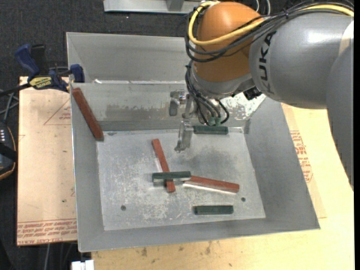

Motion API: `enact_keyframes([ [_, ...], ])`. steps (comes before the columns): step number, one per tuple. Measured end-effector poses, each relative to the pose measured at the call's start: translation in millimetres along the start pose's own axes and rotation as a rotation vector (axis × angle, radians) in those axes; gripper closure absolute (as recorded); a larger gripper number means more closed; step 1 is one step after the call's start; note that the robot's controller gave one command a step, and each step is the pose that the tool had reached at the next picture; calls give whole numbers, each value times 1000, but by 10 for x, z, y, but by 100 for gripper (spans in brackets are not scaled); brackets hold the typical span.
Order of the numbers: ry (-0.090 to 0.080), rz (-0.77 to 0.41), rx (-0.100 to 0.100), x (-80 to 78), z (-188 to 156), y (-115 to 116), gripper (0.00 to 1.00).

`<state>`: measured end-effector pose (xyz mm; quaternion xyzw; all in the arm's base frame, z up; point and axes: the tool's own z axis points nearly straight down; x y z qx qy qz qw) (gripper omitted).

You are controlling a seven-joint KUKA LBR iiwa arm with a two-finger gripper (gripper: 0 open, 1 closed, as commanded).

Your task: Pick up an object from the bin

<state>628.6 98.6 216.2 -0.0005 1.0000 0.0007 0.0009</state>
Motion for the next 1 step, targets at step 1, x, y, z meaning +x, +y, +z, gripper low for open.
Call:
enact_keyframes([
  [1,-4,23,-1,254,581,-52,0],
])
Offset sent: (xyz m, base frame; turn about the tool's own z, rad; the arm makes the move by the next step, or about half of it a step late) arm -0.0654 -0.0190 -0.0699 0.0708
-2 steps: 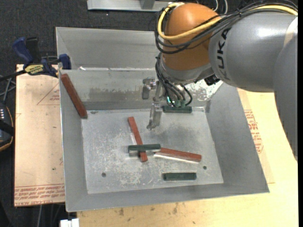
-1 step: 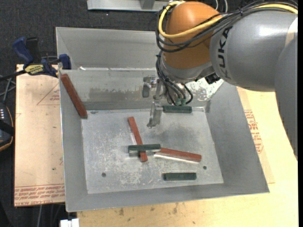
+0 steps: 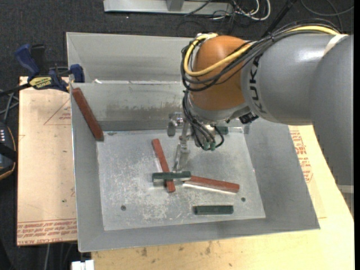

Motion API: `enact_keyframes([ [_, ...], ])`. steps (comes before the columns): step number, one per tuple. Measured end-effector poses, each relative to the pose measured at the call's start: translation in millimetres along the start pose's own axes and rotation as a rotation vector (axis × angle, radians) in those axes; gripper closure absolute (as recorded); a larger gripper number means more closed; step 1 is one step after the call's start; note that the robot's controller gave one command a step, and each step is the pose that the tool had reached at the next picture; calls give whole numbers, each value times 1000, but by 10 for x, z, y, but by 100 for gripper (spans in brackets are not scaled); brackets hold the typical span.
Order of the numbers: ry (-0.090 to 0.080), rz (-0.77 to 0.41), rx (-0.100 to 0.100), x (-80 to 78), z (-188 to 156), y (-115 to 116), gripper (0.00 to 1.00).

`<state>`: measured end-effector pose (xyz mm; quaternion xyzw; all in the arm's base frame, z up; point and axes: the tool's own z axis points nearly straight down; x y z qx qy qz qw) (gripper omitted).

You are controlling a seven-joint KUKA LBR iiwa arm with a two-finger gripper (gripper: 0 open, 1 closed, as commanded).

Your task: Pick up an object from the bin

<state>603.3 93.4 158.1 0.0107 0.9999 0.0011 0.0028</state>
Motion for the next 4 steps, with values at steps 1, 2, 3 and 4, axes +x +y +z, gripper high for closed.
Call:
enact_keyframes([
  [1,15,41,3,386,199,-119,0],
  [2,4,44,1,469,299,-174,0],
  [3,5,6,2,542,890,-88,0],
  [4,3,110,0,491,872,77,100],
])
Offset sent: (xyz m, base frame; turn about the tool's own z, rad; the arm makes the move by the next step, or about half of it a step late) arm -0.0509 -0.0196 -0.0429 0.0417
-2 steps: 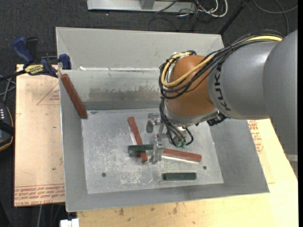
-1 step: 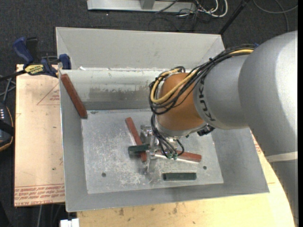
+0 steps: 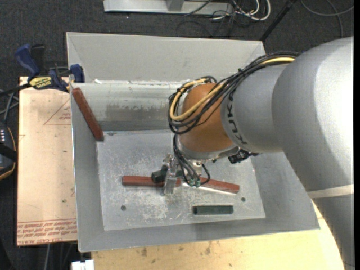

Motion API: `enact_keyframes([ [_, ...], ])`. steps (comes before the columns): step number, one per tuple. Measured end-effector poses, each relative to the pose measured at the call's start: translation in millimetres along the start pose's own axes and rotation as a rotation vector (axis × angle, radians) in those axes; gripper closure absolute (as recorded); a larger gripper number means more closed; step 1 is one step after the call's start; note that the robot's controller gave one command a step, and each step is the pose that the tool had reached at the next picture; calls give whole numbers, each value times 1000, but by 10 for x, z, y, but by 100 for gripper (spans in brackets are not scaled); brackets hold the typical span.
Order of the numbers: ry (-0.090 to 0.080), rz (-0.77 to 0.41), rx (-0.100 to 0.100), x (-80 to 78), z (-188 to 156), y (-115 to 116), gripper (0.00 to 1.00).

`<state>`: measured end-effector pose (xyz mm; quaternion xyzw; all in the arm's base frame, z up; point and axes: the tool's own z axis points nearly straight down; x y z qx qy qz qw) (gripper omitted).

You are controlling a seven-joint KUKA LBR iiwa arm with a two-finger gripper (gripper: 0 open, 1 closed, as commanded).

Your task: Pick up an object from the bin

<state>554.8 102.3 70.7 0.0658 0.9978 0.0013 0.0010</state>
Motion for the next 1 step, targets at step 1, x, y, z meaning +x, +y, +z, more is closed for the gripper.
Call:
enact_keyframes([
  [1,0,0,0,0,0,0,100],
])
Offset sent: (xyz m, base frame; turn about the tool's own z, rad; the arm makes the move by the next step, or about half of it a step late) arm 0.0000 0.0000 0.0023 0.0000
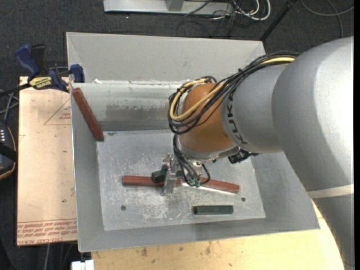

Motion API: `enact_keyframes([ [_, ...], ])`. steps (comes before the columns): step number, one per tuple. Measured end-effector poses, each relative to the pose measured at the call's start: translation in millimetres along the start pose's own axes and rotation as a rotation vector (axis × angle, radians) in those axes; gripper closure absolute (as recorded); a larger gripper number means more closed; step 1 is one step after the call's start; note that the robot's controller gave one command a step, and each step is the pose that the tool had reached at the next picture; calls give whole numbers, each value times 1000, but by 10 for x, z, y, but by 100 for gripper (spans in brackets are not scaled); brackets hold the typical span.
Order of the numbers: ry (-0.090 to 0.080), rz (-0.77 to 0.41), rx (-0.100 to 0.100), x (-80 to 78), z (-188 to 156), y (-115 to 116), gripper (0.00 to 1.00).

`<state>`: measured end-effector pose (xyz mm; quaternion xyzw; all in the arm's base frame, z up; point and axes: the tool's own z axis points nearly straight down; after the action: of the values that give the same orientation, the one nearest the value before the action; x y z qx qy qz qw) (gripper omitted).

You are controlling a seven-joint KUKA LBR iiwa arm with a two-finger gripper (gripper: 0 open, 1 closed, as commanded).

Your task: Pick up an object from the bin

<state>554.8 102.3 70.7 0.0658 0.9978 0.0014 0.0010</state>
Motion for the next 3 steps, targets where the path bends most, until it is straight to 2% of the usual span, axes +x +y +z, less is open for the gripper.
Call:
enact_keyframes([
  [3,1,0,1,1,-57,2,100],
])
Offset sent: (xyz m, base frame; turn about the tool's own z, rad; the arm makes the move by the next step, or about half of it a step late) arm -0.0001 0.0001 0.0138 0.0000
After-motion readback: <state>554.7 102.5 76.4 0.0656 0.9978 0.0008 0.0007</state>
